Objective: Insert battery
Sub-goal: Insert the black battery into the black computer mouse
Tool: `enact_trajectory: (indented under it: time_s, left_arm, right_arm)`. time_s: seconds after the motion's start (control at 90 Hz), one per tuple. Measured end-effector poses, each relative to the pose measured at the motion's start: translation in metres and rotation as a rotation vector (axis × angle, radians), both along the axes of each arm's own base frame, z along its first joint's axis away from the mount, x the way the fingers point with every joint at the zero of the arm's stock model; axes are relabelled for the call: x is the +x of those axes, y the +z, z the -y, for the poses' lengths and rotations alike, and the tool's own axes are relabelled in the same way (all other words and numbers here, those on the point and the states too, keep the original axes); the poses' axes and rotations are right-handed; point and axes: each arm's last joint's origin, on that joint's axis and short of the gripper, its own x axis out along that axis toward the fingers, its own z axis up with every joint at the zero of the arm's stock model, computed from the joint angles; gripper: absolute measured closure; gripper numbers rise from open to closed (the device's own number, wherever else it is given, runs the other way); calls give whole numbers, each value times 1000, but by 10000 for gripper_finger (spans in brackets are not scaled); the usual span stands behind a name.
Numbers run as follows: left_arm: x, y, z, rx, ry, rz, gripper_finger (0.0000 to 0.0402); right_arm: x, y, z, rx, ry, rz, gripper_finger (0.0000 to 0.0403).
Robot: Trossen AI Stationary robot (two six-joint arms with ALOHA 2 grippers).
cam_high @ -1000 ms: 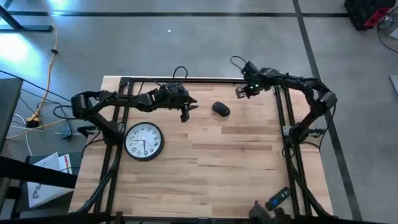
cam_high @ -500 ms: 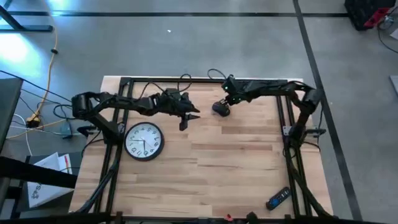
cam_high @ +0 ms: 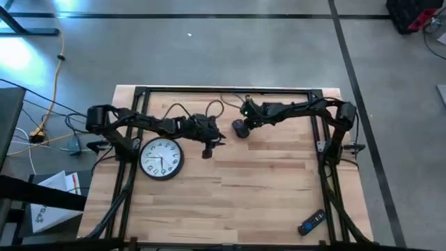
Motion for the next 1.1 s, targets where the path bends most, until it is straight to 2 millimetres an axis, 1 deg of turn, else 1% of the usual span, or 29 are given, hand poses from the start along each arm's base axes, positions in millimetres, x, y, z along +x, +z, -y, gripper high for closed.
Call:
enact_trajectory:
  time_s: [0.089, 0.167, 0.333, 0.456, 0.522, 0.622, 0.7, 0.767, 0.878, 1.022, 1.1]
  left_arm:
    - [2, -9, 4, 51, 21, -39, 290]
    - [2, -13, 5, 102, 37, -59, 290]
    - [1, -13, 11, 192, -24, -89, 290]
    - [0, -15, 14, 265, -36, -129, 290]
    - [-1, -16, 14, 262, -7, -153, 290]
    - [3, -10, 10, 182, 88, -159, 290]
    - [7, -4, 8, 120, 141, -134, 290]
    - [8, -2, 9, 73, 169, -121, 285]
    - [6, -4, 11, 35, 221, -142, 261]
    - [-1, -10, 7, 33, 400, -207, 219]
    - [-5, -13, 6, 30, 454, -246, 201]
  right_arm:
    - [6, 1, -14, 5, 21, 21, 391]
    - [11, 1, -27, 9, 42, 41, 391]
    - [20, 3, -53, 21, 82, 82, 391]
    - [22, 3, -71, 14, 64, 87, 391]
    - [21, 4, -80, 7, 56, 77, 391]
    - [16, 8, -89, -2, 23, 48, 391]
    - [12, 10, -91, -33, -15, 21, 391]
    - [10, 9, -90, -45, -43, 9, 391]
    - [12, 6, -84, -51, -45, 12, 391]
    - [16, -9, -72, -61, -22, -26, 391]
    - [18, -20, -63, -67, -29, -39, 391]
